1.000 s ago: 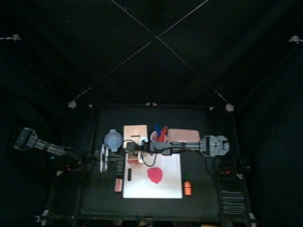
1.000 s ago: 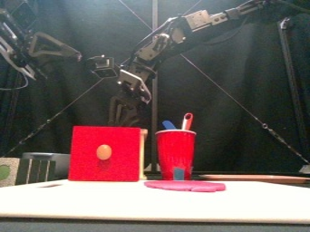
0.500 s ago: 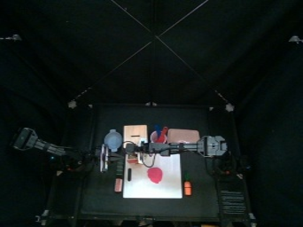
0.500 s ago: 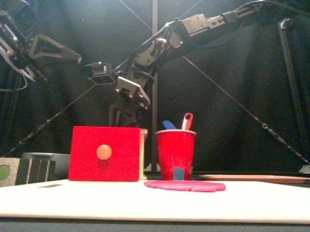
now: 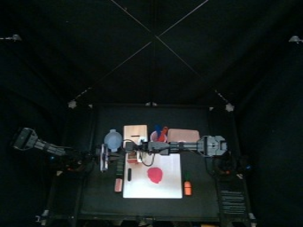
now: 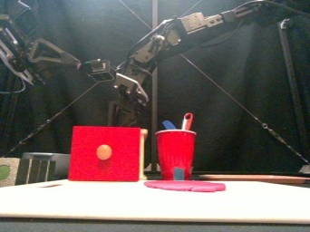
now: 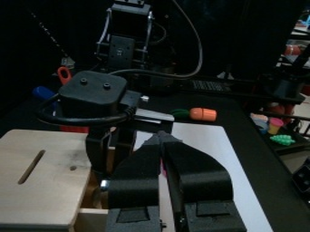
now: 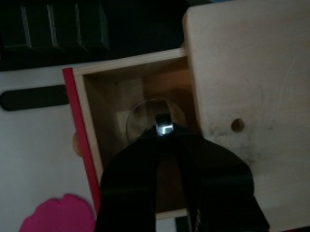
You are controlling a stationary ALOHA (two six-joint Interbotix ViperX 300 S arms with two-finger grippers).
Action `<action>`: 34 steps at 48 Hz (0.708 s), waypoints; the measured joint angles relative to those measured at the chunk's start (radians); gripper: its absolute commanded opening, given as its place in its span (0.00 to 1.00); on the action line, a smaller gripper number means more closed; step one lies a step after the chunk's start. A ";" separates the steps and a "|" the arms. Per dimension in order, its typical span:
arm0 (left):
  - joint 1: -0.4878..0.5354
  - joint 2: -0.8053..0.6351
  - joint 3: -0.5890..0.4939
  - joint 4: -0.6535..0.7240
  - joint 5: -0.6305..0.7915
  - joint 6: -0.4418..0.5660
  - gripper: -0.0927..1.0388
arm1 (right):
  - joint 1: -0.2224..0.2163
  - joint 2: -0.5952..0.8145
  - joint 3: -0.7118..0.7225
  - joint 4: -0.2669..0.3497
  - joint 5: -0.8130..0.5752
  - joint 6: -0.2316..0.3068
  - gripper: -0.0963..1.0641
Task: Get the cutter from the drawer then cut the dough then place the extra dough in the bowl
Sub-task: Place the cutter on the board
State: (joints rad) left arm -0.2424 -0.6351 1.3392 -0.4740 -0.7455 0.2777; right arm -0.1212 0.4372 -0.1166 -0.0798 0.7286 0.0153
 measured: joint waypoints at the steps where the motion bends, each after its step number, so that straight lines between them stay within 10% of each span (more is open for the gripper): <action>1: 0.000 -0.002 0.002 0.000 0.000 0.000 0.41 | 0.002 0.000 -0.009 0.000 0.014 0.000 0.50; 34: -0.002 -0.002 0.020 -0.034 0.046 0.000 0.41 | 0.041 -0.078 -0.258 -0.011 0.360 0.003 0.50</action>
State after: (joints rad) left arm -0.2439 -0.6366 1.3591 -0.5077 -0.6995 0.2777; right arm -0.0798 0.3590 -0.3743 -0.0905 1.0891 0.0184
